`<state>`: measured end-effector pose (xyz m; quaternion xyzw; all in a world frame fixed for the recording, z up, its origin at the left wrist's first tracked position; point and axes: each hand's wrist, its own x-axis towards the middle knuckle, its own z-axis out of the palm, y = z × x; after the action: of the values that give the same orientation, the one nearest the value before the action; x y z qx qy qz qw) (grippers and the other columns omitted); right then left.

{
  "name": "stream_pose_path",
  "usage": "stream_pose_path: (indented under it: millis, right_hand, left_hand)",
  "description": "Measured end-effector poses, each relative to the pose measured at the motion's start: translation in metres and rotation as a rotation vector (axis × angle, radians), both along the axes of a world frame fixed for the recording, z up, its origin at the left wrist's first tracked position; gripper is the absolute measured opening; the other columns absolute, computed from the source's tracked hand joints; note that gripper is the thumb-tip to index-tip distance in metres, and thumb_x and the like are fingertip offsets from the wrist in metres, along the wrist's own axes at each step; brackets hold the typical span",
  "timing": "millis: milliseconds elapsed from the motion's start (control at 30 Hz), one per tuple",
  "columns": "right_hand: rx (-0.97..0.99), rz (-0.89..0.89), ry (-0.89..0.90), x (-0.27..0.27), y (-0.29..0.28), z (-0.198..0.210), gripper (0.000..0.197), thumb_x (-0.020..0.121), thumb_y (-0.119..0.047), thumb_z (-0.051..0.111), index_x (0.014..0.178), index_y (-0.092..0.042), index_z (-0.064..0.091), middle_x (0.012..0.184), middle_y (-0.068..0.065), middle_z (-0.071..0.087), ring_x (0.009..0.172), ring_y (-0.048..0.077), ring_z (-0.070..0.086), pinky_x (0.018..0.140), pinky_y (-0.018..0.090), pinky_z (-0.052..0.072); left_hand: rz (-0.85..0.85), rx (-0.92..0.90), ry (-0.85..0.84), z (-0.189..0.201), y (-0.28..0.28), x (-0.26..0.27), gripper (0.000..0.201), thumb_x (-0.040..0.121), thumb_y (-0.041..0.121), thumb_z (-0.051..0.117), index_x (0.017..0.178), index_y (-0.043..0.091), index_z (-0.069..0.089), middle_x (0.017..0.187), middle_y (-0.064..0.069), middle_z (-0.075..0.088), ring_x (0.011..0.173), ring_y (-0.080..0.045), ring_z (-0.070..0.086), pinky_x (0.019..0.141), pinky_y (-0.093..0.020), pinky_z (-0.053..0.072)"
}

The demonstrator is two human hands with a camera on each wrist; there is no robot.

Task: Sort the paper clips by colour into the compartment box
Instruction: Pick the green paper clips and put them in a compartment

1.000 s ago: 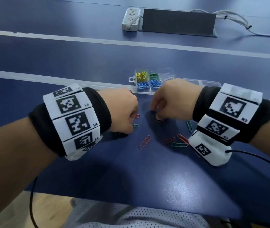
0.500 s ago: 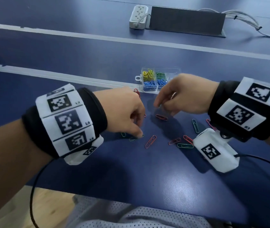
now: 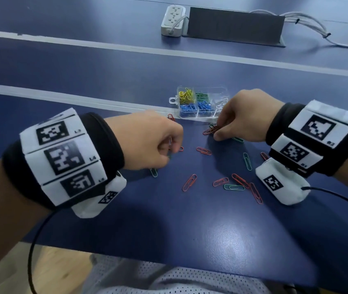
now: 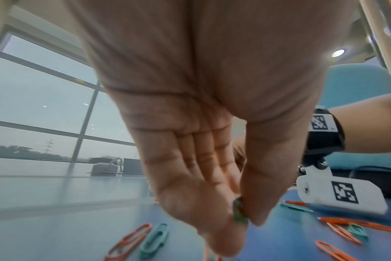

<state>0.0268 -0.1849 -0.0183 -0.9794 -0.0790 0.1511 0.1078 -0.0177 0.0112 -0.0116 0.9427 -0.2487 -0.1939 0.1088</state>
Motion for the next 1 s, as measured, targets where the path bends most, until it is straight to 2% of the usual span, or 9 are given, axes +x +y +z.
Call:
stream_pose_path:
  millis: [100, 233, 333, 433, 500, 700, 833, 900, 1000]
  right_hand:
    - [-0.012, 0.054, -0.037, 0.0, 0.005, -0.003, 0.019, 0.068, -0.03, 0.078, 0.085, -0.023, 0.075, 0.077, 0.0, 0.067, 0.075, 0.02, 0.058, 0.074, 0.025, 0.047]
    - [-0.003, 0.085, -0.02, -0.004, 0.01, -0.002, 0.011, 0.07, -0.02, 0.071, 0.078, -0.027, 0.071, 0.069, -0.005, 0.064, 0.078, 0.023, 0.063, 0.079, 0.031, 0.055]
    - [-0.019, 0.09, -0.022, -0.008, 0.013, -0.002, 0.017, 0.07, -0.021, 0.068, 0.085, -0.025, 0.073, 0.067, -0.006, 0.059, 0.077, 0.026, 0.061, 0.079, 0.033, 0.055]
    - [-0.046, 0.096, -0.049, -0.009, 0.014, -0.001, 0.025, 0.07, -0.023, 0.067, 0.095, -0.024, 0.072, 0.077, -0.001, 0.059, 0.079, 0.026, 0.057, 0.079, 0.031, 0.053]
    - [-0.054, 0.111, -0.061, -0.01, 0.014, 0.001, 0.029, 0.072, -0.021, 0.065, 0.101, -0.022, 0.07, 0.077, -0.002, 0.058, 0.077, 0.024, 0.053, 0.079, 0.029, 0.052]
    - [-0.028, 0.125, -0.051, -0.008, 0.013, 0.009, 0.032, 0.074, -0.015, 0.062, 0.104, -0.022, 0.07, 0.078, -0.005, 0.061, 0.073, 0.02, 0.053, 0.079, 0.025, 0.048]
    - [-0.013, 0.092, -0.022, -0.004, 0.01, 0.008, 0.025, 0.073, -0.015, 0.063, 0.094, -0.026, 0.073, 0.064, -0.012, 0.056, 0.071, 0.022, 0.058, 0.072, 0.025, 0.048]
    - [-0.009, 0.091, -0.011, -0.003, 0.009, 0.006, 0.02, 0.074, -0.016, 0.065, 0.089, -0.026, 0.074, 0.061, -0.013, 0.056, 0.071, 0.02, 0.058, 0.072, 0.025, 0.048]
    - [-0.01, 0.124, 0.003, -0.004, 0.013, 0.002, 0.015, 0.073, -0.022, 0.07, 0.086, -0.027, 0.075, 0.069, -0.007, 0.063, 0.076, 0.02, 0.061, 0.079, 0.029, 0.053]
  left_hand:
    - [0.032, -0.032, -0.018, 0.004, 0.012, 0.001, 0.024, 0.08, 0.014, 0.055, 0.09, 0.036, 0.056, 0.065, 0.009, 0.06, 0.061, 0.002, 0.051, 0.057, -0.007, 0.034]
    - [0.056, 0.002, -0.01, 0.003, 0.021, 0.001, 0.025, 0.084, 0.008, 0.047, 0.078, 0.032, 0.055, 0.076, 0.007, 0.062, 0.068, -0.006, 0.05, 0.064, -0.019, 0.04]
    - [0.038, 0.052, 0.03, -0.001, 0.024, -0.003, 0.026, 0.086, 0.009, 0.043, 0.08, 0.03, 0.058, 0.085, 0.008, 0.057, 0.076, -0.008, 0.047, 0.074, -0.023, 0.037]
    - [-0.019, 0.073, 0.018, -0.003, 0.023, -0.007, 0.012, 0.083, 0.027, 0.057, 0.09, 0.034, 0.065, 0.087, 0.011, 0.052, 0.072, 0.0, 0.046, 0.073, -0.018, 0.037]
    - [-0.063, 0.117, 0.014, -0.006, 0.022, -0.007, 0.018, 0.079, 0.034, 0.065, 0.097, 0.036, 0.067, 0.085, 0.013, 0.046, 0.071, 0.004, 0.042, 0.074, -0.018, 0.036]
    - [-0.088, 0.209, -0.014, -0.007, 0.019, -0.004, 0.009, 0.08, 0.03, 0.066, 0.086, 0.026, 0.07, 0.087, 0.009, 0.049, 0.075, -0.006, 0.043, 0.077, -0.025, 0.044]
    - [-0.04, 0.137, -0.005, -0.002, 0.021, -0.006, 0.009, 0.08, 0.027, 0.06, 0.071, 0.027, 0.057, 0.074, 0.009, 0.057, 0.067, -0.006, 0.048, 0.064, -0.016, 0.039]
    - [-0.001, 0.078, 0.003, 0.003, 0.02, -0.006, 0.008, 0.078, 0.024, 0.059, 0.072, 0.026, 0.055, 0.064, 0.009, 0.055, 0.06, -0.004, 0.05, 0.055, -0.008, 0.034]
    - [0.037, -0.032, -0.022, 0.008, 0.011, 0.0, 0.01, 0.078, 0.02, 0.059, 0.076, 0.029, 0.056, 0.06, 0.013, 0.056, 0.058, 0.004, 0.05, 0.054, -0.006, 0.034]
